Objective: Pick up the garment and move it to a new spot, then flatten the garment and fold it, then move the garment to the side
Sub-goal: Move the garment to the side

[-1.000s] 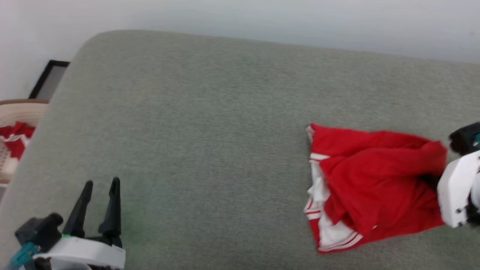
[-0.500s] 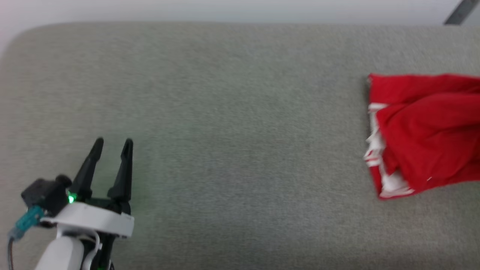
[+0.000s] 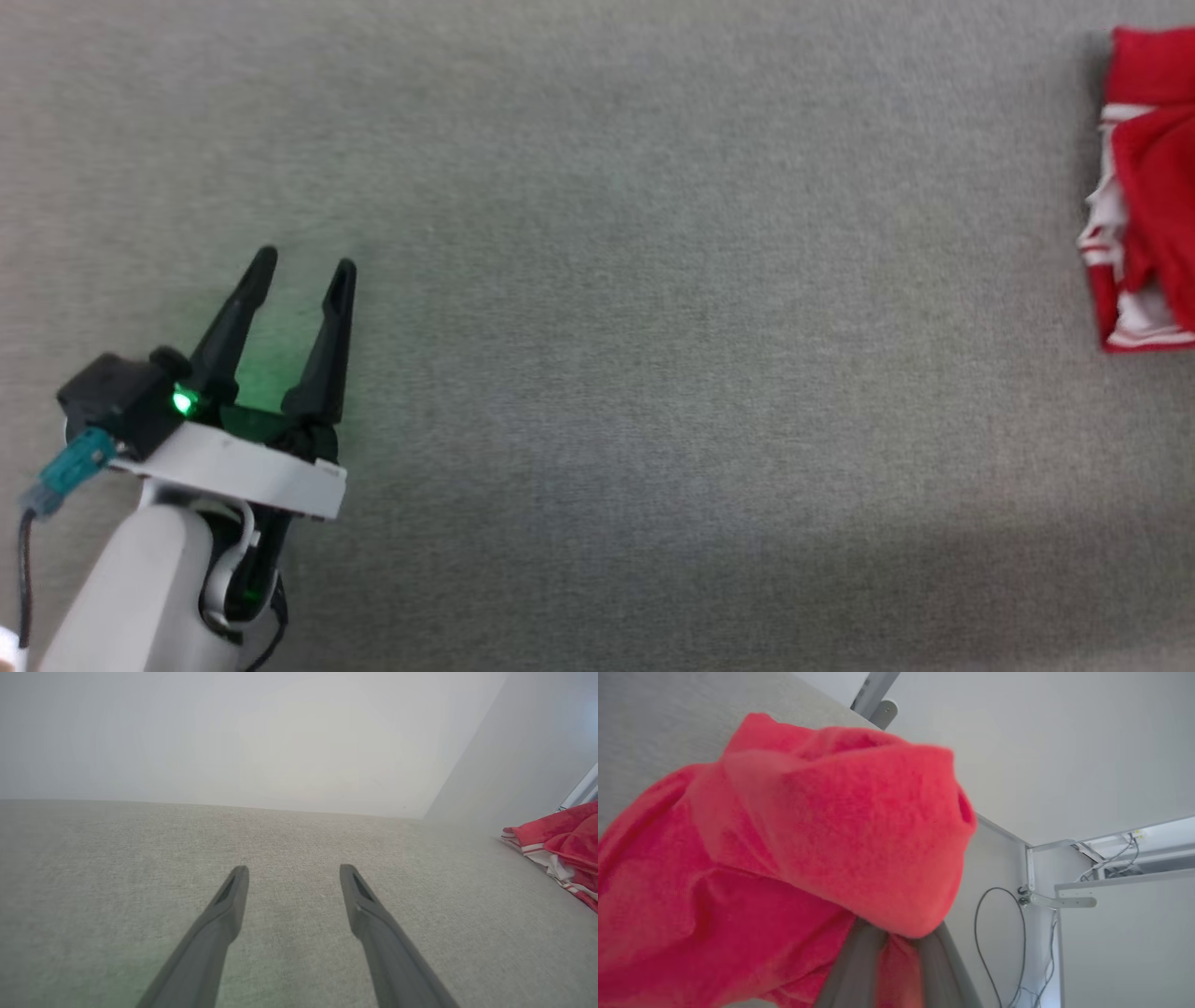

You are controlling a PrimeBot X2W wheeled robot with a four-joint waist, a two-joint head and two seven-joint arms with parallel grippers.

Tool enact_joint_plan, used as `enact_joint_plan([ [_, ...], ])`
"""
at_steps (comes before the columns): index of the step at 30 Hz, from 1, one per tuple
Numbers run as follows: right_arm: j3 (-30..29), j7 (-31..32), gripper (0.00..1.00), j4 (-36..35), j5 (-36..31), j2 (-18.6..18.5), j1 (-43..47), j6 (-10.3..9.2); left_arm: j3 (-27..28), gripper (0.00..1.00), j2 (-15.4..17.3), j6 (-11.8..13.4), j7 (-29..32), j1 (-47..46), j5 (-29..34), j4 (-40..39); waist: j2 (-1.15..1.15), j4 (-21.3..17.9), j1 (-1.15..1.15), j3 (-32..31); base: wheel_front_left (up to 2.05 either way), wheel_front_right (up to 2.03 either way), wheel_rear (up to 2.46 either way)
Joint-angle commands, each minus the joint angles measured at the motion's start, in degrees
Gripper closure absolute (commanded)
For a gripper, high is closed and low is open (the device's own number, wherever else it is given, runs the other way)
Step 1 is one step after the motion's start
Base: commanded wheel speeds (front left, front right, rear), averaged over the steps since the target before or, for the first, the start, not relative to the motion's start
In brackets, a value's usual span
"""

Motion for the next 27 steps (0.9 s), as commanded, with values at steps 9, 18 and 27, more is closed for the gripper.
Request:
enact_joint_plan([
  [9,3.9,-5.2,1.00,8.5,-6.1,-0.8,-6.1,-0.12,-2.2,0.00,1.3,-0.2,0.1,-3.4,-0.9,0.1,0.00,-2.1,0.00,5.2,0.00,0.00,0.00],
  [18,4.0,-10.0,1.00,18.9,-10.0,3.2,-9.0,-0.11,-3.7,0.00,1.1,-0.2,0.1,-4.8,-1.7,0.7,0.00,0.5,0.00,6.7,0.00,0.00,0.00],
  [27,-0.3,-14.7,0.67,29.0,-13.6,8.4,-11.7,-0.11,-3.1,0.00,0.9,-0.2,0.1,-3.6,-2.1,0.8,0.00,1.7,0.00,6.2,0.00,0.00,0.00],
])
